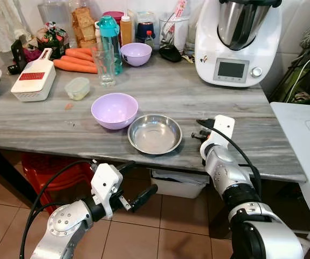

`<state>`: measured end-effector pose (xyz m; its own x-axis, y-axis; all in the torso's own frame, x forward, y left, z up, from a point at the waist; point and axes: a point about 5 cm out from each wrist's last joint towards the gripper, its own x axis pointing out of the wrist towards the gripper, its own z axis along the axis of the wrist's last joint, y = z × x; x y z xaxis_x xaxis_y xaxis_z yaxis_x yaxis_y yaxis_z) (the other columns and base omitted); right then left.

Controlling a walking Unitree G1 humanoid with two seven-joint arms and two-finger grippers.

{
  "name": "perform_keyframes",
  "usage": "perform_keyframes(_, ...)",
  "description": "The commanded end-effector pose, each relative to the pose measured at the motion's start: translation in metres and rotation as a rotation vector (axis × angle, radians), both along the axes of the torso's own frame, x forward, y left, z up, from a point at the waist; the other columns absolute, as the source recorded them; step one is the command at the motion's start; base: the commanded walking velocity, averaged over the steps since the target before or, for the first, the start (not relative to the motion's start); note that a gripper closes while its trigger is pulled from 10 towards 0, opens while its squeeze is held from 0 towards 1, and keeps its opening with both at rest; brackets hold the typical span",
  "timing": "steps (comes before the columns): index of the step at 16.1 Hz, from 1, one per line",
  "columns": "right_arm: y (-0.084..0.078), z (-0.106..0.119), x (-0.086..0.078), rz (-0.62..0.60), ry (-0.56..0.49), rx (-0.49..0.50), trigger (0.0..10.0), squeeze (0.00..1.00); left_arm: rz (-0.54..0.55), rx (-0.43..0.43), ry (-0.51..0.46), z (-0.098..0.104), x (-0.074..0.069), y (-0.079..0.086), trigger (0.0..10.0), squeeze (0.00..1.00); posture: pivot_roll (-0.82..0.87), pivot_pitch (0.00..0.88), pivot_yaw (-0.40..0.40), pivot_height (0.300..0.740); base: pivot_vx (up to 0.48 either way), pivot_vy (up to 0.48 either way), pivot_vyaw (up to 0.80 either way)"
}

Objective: Setting the table

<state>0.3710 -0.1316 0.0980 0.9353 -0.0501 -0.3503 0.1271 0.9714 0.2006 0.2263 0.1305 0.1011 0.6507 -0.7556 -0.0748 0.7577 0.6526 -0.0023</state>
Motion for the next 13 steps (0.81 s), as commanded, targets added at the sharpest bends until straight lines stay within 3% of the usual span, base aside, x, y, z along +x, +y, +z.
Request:
perform_keyframes(1, 0.001, 0.005, 0.004, 0.007, -0.014, 0.004, 10.0, 0.0, -0.021, 0.002, -0.01, 0.004, -0.001, -0.001, 10.0, 0.0, 0.01, 0.07, -0.019, 0.74, 0.0, 0.0, 0.0)
perform_keyframes(11, 0.012, 0.007, 0.009, 0.028, -0.017, 0.038, 10.0, 0.0, -0.024, 0.006, -0.002, 0.004, -0.001, -0.001, 10.0, 0.0, 0.02, 0.071, -0.015, 0.74, 0.0, 0.0, 0.0)
perform_keyframes(12, 0.013, 0.006, 0.009, 0.027, -0.015, 0.043, 10.0, 0.76, -0.025, 0.008, -0.006, 0.005, -0.001, -0.002, 10.0, 0.0, 0.02, 0.071, -0.015, 0.74, 0.0, 0.0, 0.0)
perform_keyframes(13, 0.013, 0.006, 0.009, 0.028, -0.015, 0.045, 10.0, 1.0, -0.026, 0.008, -0.007, 0.005, -0.001, -0.002, 10.0, 0.0, 0.02, 0.071, -0.015, 0.74, 0.0, 0.0, 0.0)
